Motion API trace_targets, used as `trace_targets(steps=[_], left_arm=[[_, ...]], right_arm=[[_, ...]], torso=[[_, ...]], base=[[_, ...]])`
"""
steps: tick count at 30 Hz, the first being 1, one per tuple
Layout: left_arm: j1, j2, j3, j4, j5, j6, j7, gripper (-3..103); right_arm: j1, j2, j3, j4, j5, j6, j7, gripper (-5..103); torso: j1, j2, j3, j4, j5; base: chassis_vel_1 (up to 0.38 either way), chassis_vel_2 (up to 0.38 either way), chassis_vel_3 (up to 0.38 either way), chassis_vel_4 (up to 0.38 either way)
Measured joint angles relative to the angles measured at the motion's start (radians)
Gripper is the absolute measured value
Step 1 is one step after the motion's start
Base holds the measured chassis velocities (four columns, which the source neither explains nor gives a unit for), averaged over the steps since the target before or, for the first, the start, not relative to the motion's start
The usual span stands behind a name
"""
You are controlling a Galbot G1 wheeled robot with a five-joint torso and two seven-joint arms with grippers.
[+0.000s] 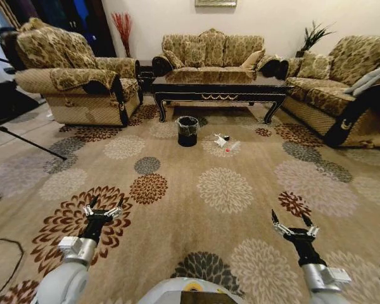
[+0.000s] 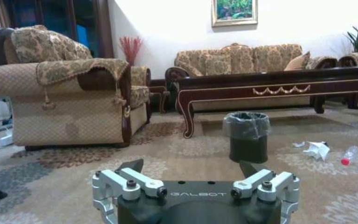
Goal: Move to the front of the table and pick up the trash from the floor, then place it into the trash bin.
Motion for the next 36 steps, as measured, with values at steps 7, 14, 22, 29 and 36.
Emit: trace_targets(steps=[7, 14, 22, 29, 36], left_arm=[[0.005, 0.003, 0.0, -0.002, -0.006, 0.004, -0.003, 100], [-0.003, 0.002, 0.001, 0.005, -0.006, -0.001, -0.003, 100], [-0.01, 0.001, 0.005, 0.012, -0.005, -0.002, -0.002, 100], [-0.014, -0.002, 0.01, 0.016, -0.003, -0.002, -0.002, 100], [-0.02, -0.003, 0.013, 0.016, -0.002, -0.002, -0.002, 100]], right_arm=[[0.0, 0.002, -0.006, 0.0, -0.007, 0.0, 0.0, 100], [0.002, 0.002, -0.01, -0.002, -0.009, 0.0, 0.0, 100], [0.003, 0.002, -0.011, -0.005, -0.016, 0.0, -0.008, 100], [-0.001, 0.004, -0.014, -0.01, -0.02, 0.008, -0.017, 100], [-0.003, 0.003, -0.014, -0.014, -0.021, 0.011, -0.021, 100]], torso=[[0.0, 0.0, 0.002, -0.0001, 0.0], [0.0, 0.0, 0.004, 0.0, 0.0], [0.0, 0.0, 0.006, -0.0002, 0.0], [0.0, 0.0, 0.006, 0.0, 0.0], [0.0, 0.0, 0.007, -0.0001, 0.0]], base=[[-0.122, 0.111, 0.096, -0.113], [-0.127, 0.138, 0.13, -0.14], [-0.143, 0.137, 0.133, -0.131], [-0.15, 0.154, 0.149, -0.158], [-0.202, 0.189, 0.198, -0.177]])
